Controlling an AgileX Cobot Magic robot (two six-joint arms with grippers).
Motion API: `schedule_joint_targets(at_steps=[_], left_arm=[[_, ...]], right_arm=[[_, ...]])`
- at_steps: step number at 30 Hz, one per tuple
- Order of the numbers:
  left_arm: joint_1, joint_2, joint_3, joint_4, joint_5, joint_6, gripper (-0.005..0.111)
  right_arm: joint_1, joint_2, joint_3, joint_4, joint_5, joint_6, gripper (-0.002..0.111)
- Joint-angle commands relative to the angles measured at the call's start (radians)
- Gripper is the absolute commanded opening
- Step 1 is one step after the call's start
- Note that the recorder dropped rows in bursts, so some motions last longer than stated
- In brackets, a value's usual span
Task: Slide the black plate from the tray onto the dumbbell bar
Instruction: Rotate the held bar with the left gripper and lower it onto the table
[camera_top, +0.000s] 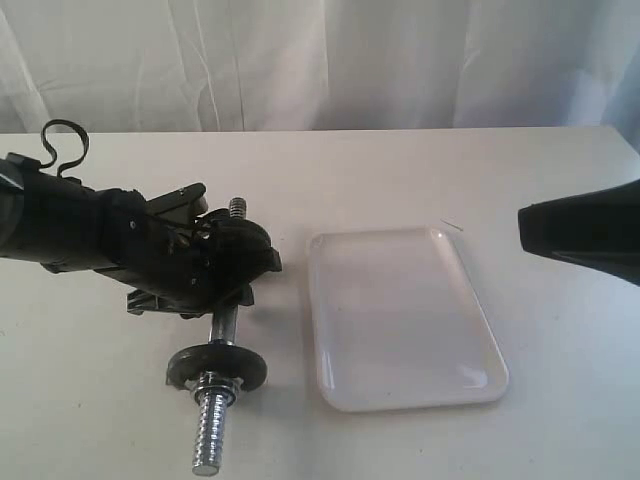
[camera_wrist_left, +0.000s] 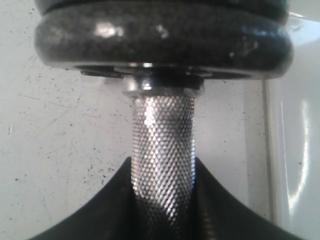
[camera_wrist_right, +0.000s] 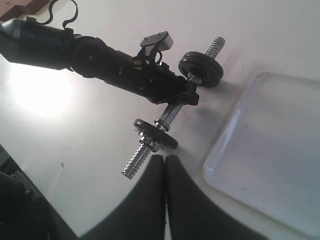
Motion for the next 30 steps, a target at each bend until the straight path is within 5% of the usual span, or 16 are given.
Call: schedule_joint_targets(at_steps=[1,4,10,30], left_arm=[[0.0,-0.037,-0.014,-0.013,0.013,-0.007,0.034],[0.0,-0.037,-0.014,-0.013,0.022,-0.004,0.034],[0.0,-0.037,-0.014,-0.013,0.045,-0.006,0.057],[0.0,-0.084,-0.014,-0.013,0.055,-0.003,0.057]], right_arm=[[-0.007,-0.005,0.004,0.003,0.006,0.005,0.0],[-0.007,-0.005,0.004,0.003,0.008,0.005,0.0],[-0.007,-0.005,0.004,0.005,0.018,0.011,0.0],[-0.007,-0.03,0.004,0.005,0.026,0.013,0.0]])
